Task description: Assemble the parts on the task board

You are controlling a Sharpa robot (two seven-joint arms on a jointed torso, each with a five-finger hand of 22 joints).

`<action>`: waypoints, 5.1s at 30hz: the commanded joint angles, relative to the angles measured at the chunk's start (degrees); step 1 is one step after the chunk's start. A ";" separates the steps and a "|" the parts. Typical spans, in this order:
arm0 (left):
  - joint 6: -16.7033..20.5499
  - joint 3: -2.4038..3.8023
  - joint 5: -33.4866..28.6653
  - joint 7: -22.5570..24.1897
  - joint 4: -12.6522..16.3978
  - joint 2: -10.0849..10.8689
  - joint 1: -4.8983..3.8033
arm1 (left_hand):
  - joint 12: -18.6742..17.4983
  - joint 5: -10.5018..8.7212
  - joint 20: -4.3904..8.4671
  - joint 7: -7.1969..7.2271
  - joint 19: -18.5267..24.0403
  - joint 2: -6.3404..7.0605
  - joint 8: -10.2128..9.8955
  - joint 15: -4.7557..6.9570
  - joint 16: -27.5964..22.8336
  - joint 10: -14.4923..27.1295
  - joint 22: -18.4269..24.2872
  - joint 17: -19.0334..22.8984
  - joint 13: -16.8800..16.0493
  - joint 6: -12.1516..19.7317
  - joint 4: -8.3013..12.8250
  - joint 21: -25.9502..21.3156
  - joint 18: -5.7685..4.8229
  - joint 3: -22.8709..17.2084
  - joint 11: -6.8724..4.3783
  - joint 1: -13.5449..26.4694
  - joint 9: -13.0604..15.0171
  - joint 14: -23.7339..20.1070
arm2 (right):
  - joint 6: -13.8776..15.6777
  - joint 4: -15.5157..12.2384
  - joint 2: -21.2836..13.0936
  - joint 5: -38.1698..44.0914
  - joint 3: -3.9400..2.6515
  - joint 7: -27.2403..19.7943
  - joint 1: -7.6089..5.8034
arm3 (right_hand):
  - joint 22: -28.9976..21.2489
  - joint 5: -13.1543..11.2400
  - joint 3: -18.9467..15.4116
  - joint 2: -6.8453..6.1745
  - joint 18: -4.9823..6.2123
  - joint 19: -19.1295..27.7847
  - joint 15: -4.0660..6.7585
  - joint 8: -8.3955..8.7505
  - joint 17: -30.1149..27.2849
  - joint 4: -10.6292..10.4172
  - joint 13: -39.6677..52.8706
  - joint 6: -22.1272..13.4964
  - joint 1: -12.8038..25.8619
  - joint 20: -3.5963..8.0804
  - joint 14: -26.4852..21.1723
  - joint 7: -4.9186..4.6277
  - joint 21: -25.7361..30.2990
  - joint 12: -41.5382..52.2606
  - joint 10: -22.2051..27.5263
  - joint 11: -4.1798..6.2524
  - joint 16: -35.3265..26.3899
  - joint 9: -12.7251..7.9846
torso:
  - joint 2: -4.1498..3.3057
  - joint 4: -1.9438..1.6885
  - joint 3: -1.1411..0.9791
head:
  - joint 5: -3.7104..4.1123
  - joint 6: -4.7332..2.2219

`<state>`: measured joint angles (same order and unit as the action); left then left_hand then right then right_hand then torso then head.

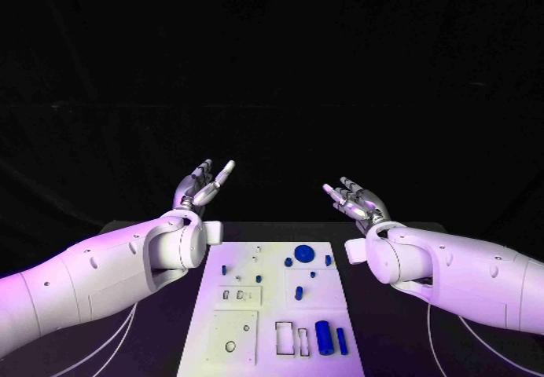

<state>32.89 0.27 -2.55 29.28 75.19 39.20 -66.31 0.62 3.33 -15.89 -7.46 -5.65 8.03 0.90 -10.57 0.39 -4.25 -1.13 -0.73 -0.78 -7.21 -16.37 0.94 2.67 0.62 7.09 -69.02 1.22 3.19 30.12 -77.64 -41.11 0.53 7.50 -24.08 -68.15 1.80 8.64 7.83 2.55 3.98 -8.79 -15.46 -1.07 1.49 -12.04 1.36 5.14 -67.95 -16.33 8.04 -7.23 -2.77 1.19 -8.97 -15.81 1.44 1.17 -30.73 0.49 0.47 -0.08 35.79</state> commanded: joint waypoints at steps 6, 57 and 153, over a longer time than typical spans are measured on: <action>-5.68 0.04 -1.39 1.47 -0.55 -0.35 -0.27 | 1.20 0.32 -1.01 -3.73 -3.82 -1.00 2.47 -2.23 1.94 -6.13 -1.07 -1.40 -0.82 -7.99 -0.68 2.13 1.31 -8.22 2.20 -10.15 1.61 5.53 | -14.46 3.42 1.06 2.68 1.72 4.81 -2.08 | 2.99 1.87 4.00 -1.55 3.03 -14.96 1.92 -6.70 4.23 7.59 2.00 19.57 -11.45 -0.33 25.48 -9.82 -7.39 4.56 -26.77 1.04 7.18 4.33 | 0.00 0.01 0.00 | 0.01 -0.01; -11.13 0.09 7.66 -5.02 22.82 14.23 -1.28 | 5.86 -0.15 5.18 -5.25 -50.39 0.11 13.94 4.97 29.35 -54.82 -14.04 -21.14 -3.22 -41.16 -0.09 33.22 7.60 -15.93 2.16 -15.42 8.20 55.87 | -14.11 -3.53 -0.19 89.35 1.57 25.67 -5.58 | 51.26 6.09 19.77 -14.72 2.37 -65.92 14.41 -11.00 62.16 14.56 6.27 47.71 -2.44 9.61 78.23 -2.69 -65.09 2.44 -55.21 9.69 72.21 11.58 | -9.77 -4.70 2.04 | 3.89 0.48; -12.31 0.23 7.49 -6.71 23.09 14.77 -1.58 | 5.53 -0.16 5.02 -5.50 -49.69 -0.13 13.92 4.80 30.54 -54.58 -14.63 -22.20 -3.29 -41.05 -0.09 34.28 7.61 -15.48 2.36 -14.77 8.20 54.81 | -0.77 2.41 7.89 92.34 0.78 30.08 -4.41 | 67.06 2.44 26.48 -9.80 0.21 -70.52 15.64 -17.48 70.60 14.95 7.51 53.65 -6.19 10.60 78.83 -0.85 -75.30 4.63 -60.52 11.49 81.31 19.40 | -13.49 -7.32 2.98 | 4.84 -1.28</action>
<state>21.59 0.43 4.76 22.37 98.15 54.09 -67.78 6.47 3.32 -10.75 -12.28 -55.79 7.70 14.96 -5.65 30.72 -59.09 -15.70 -22.89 -3.99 -48.45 -16.43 34.90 9.74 -15.26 9.33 -84.29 9.42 58.44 29.08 -75.30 -33.41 92.90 8.31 6.56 -72.59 68.90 11.26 33.84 -8.59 5.28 -79.20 0.22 -18.32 72.05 2.93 8.82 58.87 -72.55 -5.65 84.02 -7.86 -77.76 5.95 -69.11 -4.64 82.50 20.37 -44.14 -6.76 3.43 4.81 34.57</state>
